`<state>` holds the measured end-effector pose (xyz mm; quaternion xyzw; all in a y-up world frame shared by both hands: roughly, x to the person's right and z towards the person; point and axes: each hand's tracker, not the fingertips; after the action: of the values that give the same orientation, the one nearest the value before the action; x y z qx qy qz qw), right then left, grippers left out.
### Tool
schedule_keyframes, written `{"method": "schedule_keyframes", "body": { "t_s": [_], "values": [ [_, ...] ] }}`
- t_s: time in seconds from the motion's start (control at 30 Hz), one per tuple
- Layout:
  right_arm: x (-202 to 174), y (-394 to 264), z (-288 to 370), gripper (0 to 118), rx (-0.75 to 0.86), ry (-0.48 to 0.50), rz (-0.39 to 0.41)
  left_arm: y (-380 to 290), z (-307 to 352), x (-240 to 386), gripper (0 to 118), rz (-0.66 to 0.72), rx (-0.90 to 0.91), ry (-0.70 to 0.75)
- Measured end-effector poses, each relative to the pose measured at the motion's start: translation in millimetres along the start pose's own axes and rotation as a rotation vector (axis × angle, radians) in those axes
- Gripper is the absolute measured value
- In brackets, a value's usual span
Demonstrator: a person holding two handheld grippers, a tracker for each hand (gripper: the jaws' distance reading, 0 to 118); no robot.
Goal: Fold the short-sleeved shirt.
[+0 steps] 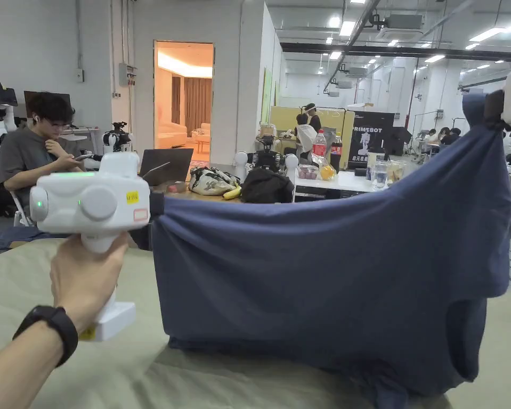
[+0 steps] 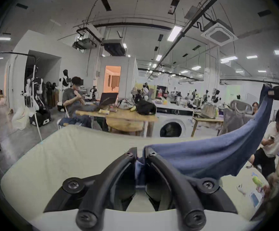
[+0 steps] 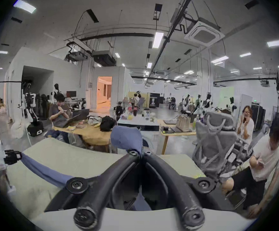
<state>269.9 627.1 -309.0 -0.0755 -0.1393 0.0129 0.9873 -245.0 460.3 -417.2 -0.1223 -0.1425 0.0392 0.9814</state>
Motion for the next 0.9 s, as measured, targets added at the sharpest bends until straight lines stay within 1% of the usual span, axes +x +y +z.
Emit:
{"method": "schedule_keyframes", "body": {
  "t_s": [0.03,0.07,0.1,0.13,0.17,0.2,0.27,0.3,0.37,0.43,0.47,0.53,0.6,0.63,0.7,0.73,0.77,0.8,0.83,0.87,0.9],
  "values": [
    [3,-10,10,0,-0.019,0.011,0.002,-14,9,-3,3,-0.002,-0.024,-0.004],
    [7,-21,21,0,-0.028,0.019,-0.012,-26,17,-5,3,0.000,-0.063,-0.016],
    [9,-36,46,0,-0.047,0.036,-0.044,-43,32,-11,3,0.031,-0.049,-0.026],
    [13,-48,60,0,-0.062,0.075,-0.064,-57,48,-13,3,0.055,-0.061,-0.036],
    [17,-60,72,0,-0.054,0.079,-0.091,-69,58,-16,3,0.064,-0.069,-0.039],
    [19,-74,90,0,-0.082,0.091,-0.079,-84,73,-19,3,0.072,-0.072,-0.041],
    [20,-103,122,0,-0.083,0.088,-0.065,-109,101,-23,3,0.094,-0.098,-0.061],
    [21,-116,135,0,-0.110,0.101,-0.038,-120,113,-24,3,0.081,-0.122,-0.063],
    [22,-146,164,0,-0.119,0.115,-0.043,-143,141,-25,3,0.075,-0.124,-0.080],
    [25,-181,191,0,-0.128,0.147,-0.098,-164,168,-27,3,0.073,-0.136,-0.095],
    [26,-195,201,0,-0.153,0.173,-0.108,-173,179,-27,3,0.064,-0.146,-0.093],
    [27,-229,220,0,-0.188,0.188,-0.124,-192,202,-31,3,0.042,-0.169,-0.103],
    [25,-257,230,0,-0.211,0.175,-0.113,-208,215,-35,3,0.061,-0.185,-0.098],
    [25,-272,230,0,-0.255,0.170,-0.111,-219,220,-39,3,0.086,-0.218,-0.106],
    [23,-305,228,0,-0.316,0.161,-0.148,-241,223,-42,3,0.088,-0.284,-0.085],
    [22,-324,225,0,-0.362,0.166,-0.140,-256,222,-43,3,0.084,-0.315,-0.067],
    [22,-340,216,0,-0.383,0.134,-0.147,-271,216,-49,3,0.092,-0.348,-0.067],
    [21,-354,213,0,-0.413,0.145,-0.158,-283,210,-54,9,0.099,-0.385,-0.069],
    [19,-368,212,5,-0.445,0.157,-0.174,-293,208,-54,24,0.094,-0.411,-0.056],
    [17,-379,211,33,-0.457,0.148,-0.178,-300,206,-54,47,0.082,-0.422,-0.047],
    [22,-391,201,57,-0.469,0.152,-0.181,-306,204,-53,60,0.061,-0.442,-0.032]
  ]
}}
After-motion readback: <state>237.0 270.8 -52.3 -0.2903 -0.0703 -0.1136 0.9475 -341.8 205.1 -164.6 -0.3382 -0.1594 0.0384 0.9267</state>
